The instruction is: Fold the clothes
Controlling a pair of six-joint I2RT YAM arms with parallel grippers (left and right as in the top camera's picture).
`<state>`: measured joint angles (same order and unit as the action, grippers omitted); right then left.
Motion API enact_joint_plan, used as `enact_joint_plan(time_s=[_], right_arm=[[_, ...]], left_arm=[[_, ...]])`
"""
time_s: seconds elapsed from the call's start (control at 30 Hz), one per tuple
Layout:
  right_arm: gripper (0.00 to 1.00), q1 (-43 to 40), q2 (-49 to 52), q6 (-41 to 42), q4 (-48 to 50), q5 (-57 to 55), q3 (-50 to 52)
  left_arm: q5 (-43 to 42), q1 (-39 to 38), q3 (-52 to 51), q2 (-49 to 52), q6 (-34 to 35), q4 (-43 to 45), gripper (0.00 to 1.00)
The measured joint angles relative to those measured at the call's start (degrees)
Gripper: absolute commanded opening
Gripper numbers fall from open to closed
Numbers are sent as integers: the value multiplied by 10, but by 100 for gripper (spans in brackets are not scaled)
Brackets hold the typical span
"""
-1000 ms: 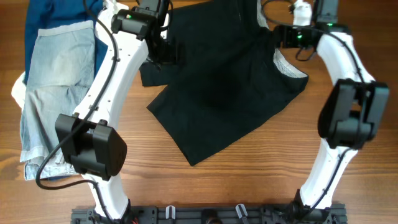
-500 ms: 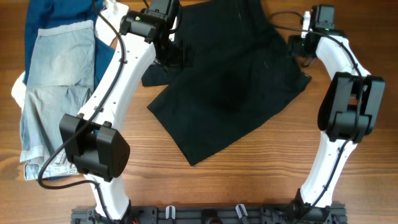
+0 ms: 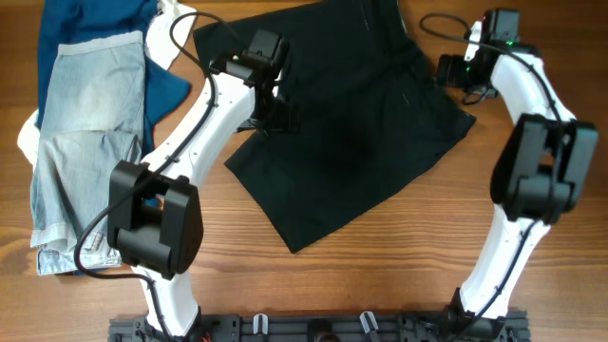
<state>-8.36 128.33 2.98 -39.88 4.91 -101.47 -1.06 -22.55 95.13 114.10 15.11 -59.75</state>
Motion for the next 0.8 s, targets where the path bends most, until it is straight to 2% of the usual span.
enact_joint_plan(time_s=[0.13, 0.2, 0.37, 0.43, 0.6, 0.63, 0.73, 0.8], right_arm=[[93, 0, -107, 6, -54, 40, 1], [93, 0, -155, 8, -83, 49, 0], [93, 0, -180, 9, -133, 58, -1], [93, 0, -179, 9, -139, 59, -1], [93, 0, -179, 9, -139, 65, -1], [94, 0, -179, 9, -139, 67, -1], [94, 0, -179, 9, -137, 71, -1], [94, 0, -179, 9, -137, 71, -1]], left_arm=[[3, 1, -54, 0, -25, 33, 99], [3, 0, -88, 0, -36, 37, 96], [3, 1, -138, 0, -45, 40, 95], [4, 2, -158, 0, -45, 56, 92], [11, 25, -201, 0, -50, 106, 69], [16, 33, -206, 0, -51, 110, 61], [29, 69, -210, 0, -54, 134, 18], [31, 83, -210, 0, -51, 154, 11]])
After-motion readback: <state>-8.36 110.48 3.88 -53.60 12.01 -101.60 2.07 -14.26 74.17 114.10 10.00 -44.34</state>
